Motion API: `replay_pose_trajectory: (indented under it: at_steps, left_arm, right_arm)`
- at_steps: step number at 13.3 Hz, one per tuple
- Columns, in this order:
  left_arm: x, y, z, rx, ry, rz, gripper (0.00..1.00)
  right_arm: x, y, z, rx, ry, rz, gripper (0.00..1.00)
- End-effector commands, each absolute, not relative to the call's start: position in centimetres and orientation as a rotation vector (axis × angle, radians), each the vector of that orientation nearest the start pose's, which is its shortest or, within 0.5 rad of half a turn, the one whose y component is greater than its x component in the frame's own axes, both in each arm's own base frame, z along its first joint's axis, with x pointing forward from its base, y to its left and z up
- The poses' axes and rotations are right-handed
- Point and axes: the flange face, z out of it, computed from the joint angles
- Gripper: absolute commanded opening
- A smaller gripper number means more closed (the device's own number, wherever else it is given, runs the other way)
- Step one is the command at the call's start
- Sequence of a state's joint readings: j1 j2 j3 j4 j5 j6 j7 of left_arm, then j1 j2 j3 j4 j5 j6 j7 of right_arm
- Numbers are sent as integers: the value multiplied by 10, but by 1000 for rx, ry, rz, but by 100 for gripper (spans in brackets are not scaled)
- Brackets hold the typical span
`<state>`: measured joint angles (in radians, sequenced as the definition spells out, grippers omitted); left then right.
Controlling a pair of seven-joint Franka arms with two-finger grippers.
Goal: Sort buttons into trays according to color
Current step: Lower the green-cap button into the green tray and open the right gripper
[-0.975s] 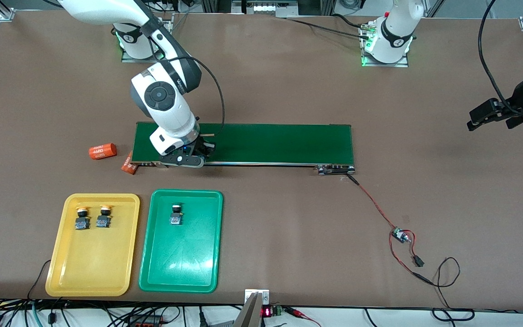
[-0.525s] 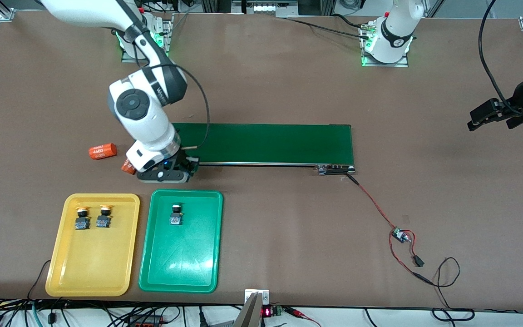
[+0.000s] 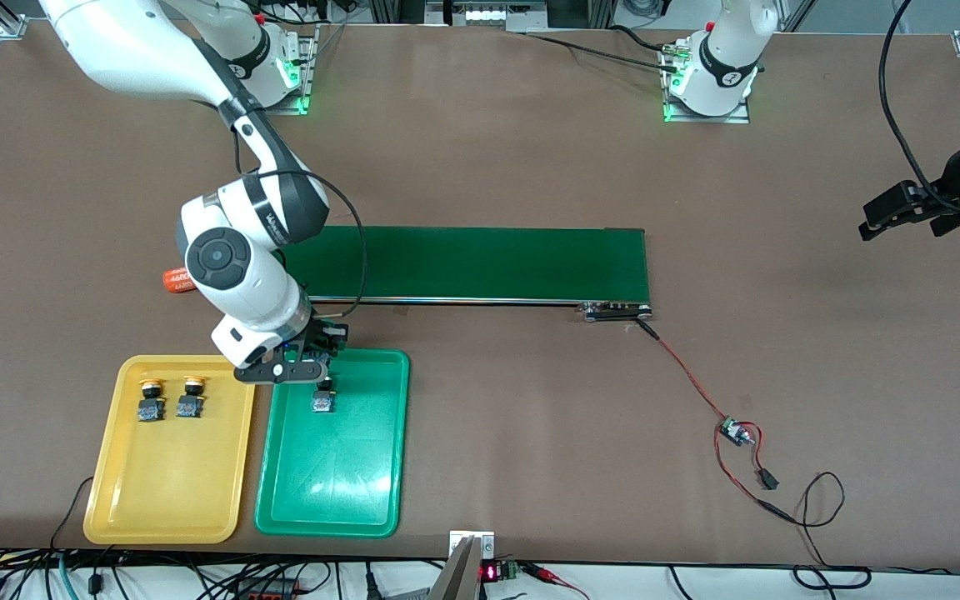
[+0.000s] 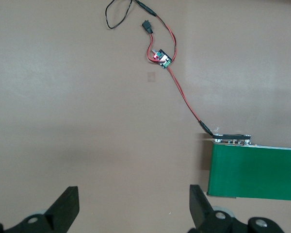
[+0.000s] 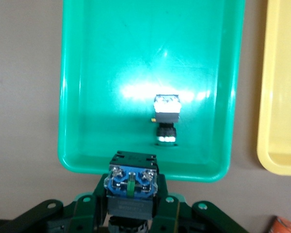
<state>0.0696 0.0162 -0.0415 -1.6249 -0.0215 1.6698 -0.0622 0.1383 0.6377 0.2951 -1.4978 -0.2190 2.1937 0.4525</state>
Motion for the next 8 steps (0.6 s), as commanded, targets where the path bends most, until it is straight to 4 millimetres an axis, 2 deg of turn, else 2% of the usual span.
replay_pose_trajectory:
  at_steps: [1,3,5,8]
  left_arm:
    - [563,17,603,-3149,-127,-65,100]
    - [563,17,603,-3149,-127,-65,100]
    - [563,17,603,-3149,-127,-65,100]
    - [563,18,603,-3149,-130,-63,100]
  right_arm:
    - [685,273,307,-3102,-93,-139,1]
    - [692,276,296,-3100,-91,-162,2]
    - [697,282,274,-3089,-98,-181,2]
    - [696,292,254,-3097,-123,-202,4]
